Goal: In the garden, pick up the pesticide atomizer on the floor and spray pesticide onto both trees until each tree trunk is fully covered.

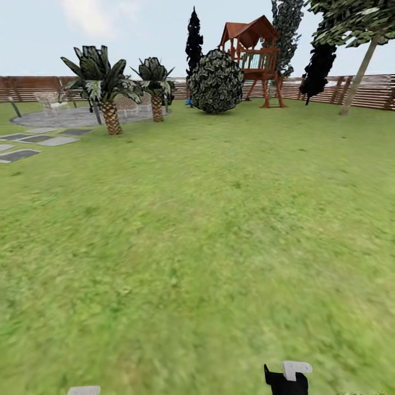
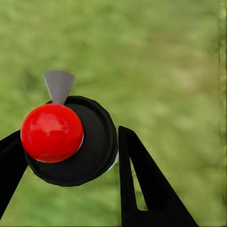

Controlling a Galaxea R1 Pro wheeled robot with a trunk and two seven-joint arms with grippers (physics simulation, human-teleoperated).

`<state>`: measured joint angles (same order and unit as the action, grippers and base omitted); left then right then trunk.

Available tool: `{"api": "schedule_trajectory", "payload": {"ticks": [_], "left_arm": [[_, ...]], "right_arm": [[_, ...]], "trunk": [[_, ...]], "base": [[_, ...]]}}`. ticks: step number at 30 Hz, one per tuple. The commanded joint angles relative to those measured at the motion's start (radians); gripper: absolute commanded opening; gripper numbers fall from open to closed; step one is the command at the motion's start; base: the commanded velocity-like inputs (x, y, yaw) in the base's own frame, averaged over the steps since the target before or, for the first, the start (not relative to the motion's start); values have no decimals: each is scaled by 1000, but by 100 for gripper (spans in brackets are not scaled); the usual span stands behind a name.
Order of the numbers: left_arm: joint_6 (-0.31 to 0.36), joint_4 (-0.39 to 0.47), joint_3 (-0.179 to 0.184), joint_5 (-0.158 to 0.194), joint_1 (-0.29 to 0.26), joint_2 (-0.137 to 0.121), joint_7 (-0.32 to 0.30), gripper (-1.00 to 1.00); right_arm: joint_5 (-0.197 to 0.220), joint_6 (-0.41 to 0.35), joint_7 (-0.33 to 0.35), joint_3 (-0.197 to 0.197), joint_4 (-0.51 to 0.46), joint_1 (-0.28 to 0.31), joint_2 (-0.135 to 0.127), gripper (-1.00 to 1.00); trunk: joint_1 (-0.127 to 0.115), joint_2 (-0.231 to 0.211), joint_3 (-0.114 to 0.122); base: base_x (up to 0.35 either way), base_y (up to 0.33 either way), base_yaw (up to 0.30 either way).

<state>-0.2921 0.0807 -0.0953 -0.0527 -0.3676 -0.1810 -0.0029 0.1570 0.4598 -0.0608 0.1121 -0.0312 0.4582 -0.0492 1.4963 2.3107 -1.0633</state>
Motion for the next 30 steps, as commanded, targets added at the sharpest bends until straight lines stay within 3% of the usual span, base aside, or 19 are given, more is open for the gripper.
{"api": "schedule_trajectory", "payload": {"ticks": [1,7,14,16,19,20,30], "left_arm": [[-4,-1,-7,-6,-1,0,0,-100],[-3,-1,-7,-6,-1,0,0,-100],[-2,0,-9,-3,-1,0,2,-100],[-2,0,-10,15,-1,0,5,-100],[-4,0,-9,99,-1,-1,2,-100],[-5,0,-8,109,-1,-1,1,-100],[-5,1,-4,121,-1,-1,-3,-100]], "right_arm": [[9,2,-2,9,0,0,0,100],[9,2,-2,9,1,0,0,100],[9,2,-2,9,1,0,0,100],[9,2,-2,9,1,0,0,100],[9,2,-2,9,1,0,0,100],[9,2,-2,9,1,0,0,100],[9,2,-2,9,1,0,0,100]], "trunk": [[0,0,-1],[0,0,-1],[0,0,-1],[0,0,-1],[0,0,-1],[0,0,-1],[0,0,-1]], "base": [[213,-223,-300],[208,-206,-300],[31,-21,-300],[1,-1,-300],[0,0,-300],[0,0,-300],[0,0,-300]]}}
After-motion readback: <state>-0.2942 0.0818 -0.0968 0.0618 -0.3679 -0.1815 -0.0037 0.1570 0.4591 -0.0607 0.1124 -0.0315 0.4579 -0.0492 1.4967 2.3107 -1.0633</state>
